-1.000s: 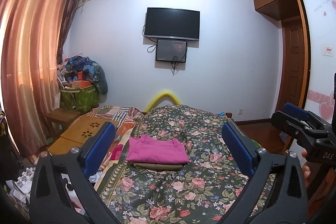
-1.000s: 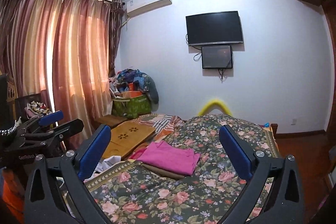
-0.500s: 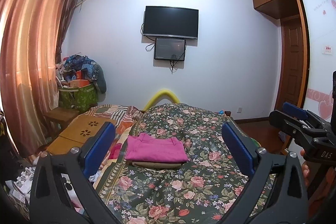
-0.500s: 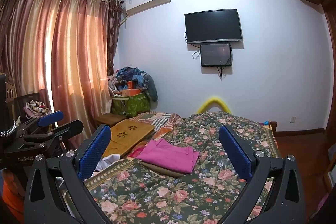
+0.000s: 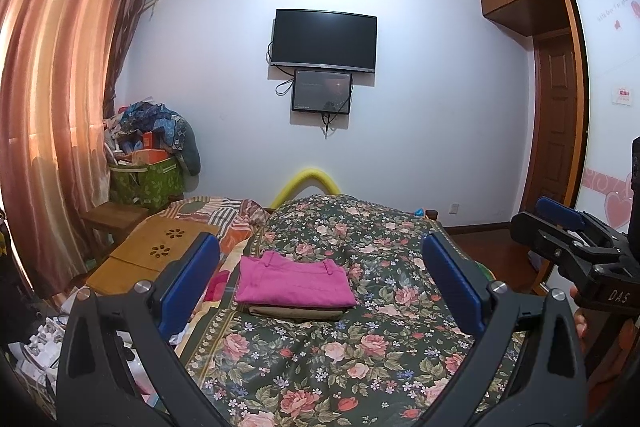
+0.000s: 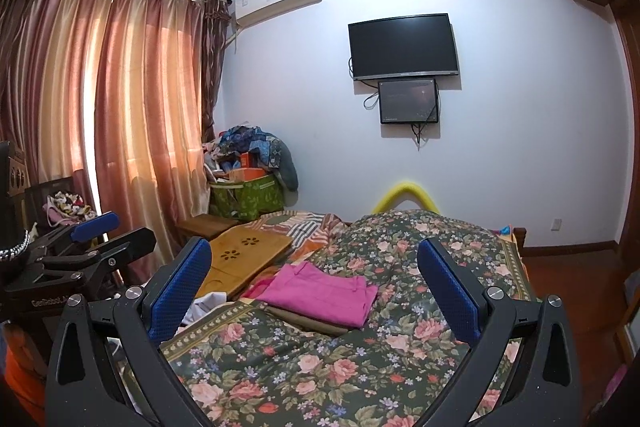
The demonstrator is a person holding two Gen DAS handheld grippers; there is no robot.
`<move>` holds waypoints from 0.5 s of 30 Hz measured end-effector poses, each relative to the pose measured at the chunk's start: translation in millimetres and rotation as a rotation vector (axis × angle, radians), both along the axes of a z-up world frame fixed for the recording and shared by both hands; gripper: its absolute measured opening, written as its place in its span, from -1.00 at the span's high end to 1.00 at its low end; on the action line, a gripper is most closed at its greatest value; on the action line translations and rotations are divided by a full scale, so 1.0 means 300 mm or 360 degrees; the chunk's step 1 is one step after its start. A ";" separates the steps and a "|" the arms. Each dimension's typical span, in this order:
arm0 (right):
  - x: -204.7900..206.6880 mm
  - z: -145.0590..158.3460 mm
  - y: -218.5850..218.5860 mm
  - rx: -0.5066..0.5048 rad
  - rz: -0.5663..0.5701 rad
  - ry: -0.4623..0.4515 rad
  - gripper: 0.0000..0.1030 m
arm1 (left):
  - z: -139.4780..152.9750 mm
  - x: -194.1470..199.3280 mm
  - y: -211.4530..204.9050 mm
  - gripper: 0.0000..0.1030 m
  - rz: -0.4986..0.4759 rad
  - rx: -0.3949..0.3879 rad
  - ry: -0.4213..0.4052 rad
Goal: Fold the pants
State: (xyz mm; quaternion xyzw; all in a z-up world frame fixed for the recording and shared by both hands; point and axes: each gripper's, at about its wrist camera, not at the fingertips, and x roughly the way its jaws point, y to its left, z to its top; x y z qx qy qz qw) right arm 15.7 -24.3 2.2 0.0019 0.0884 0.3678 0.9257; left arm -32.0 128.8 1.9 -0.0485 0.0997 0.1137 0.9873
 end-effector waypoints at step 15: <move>-0.001 -0.001 0.001 -0.0002 0.0001 0.0010 -0.99 | -0.003 -0.005 0.016 -0.99 -0.0040 -0.0002 -0.0002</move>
